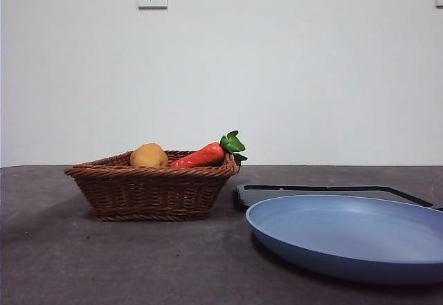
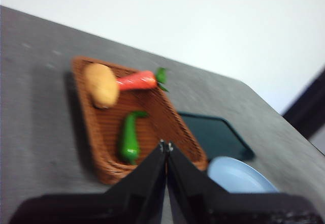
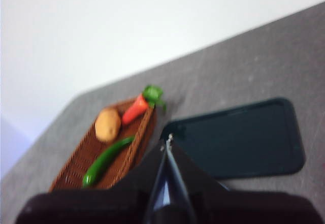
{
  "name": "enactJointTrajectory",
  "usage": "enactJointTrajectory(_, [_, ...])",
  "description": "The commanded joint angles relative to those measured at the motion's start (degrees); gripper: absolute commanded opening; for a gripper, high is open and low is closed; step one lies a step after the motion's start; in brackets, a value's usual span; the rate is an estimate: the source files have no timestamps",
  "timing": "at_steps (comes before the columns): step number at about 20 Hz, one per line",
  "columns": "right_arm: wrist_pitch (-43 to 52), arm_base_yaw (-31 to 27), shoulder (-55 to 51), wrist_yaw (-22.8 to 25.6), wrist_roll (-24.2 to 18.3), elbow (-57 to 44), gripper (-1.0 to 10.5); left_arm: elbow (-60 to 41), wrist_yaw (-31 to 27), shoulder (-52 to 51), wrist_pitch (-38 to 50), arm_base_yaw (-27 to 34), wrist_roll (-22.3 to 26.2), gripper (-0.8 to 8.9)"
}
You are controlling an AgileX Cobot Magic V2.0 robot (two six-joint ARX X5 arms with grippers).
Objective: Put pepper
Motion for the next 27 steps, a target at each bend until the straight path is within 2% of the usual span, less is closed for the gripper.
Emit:
enactJointTrajectory(1, [-6.86,0.55,5.14,-2.12,-8.24,6.56,0.1,4.48,3.80,3.85,-2.71,0.17,4.17,0.07])
enactJointTrajectory(6, [-22.62,2.29,14.93,-2.08,-17.97,17.66,0.1,12.92,9.14,12.74,-12.13,0.13,13.44,0.06])
enactJointTrajectory(13, [-41.09,4.76,24.52,-2.01,-27.71,27.80,0.1,23.47,10.16,23.39,-28.85,0.07,25.42,0.06])
enactJointTrajectory(15, [-43.17,4.83,25.29,-1.86,-28.98,28.11,0.1,25.09,10.12,25.09,-31.04,0.07,27.06,0.06])
enactJointTrajectory(19, [-43.12,4.81,25.42,-1.86,-29.03,28.11,0.2,25.27,10.12,25.62,-30.29,0.07,27.04,0.19])
enactJointTrajectory(20, [-43.04,4.81,25.42,-1.86,-29.03,28.11,0.5,25.27,10.14,25.62,-30.29,0.07,27.02,0.71])
enactJointTrajectory(21, [-43.01,4.81,25.46,-1.86,-28.96,28.11,1.1,25.27,10.12,25.62,-30.29,0.07,26.97,1.79])
enactJointTrajectory(22, [-43.01,4.81,25.59,-1.81,-28.41,28.11,2.0,25.27,10.10,25.62,-30.29,0.07,26.82,2.86])
enactJointTrajectory(23, [-42.91,4.81,26.01,-1.77,-27.28,28.11,2.9,25.27,10.10,25.62,-30.29,0.07,26.64,3.45])
enactJointTrajectory(24, [-42.91,4.81,26.45,-1.60,-26.38,28.11,3.3,25.27,10.10,25.62,-30.23,0.07,25.66,3.52])
enactJointTrajectory(27, [-42.86,4.81,28.92,-1.60,-26.21,28.11,3.3,25.27,10.19,25.62,-30.21,0.07,25.51,3.51])
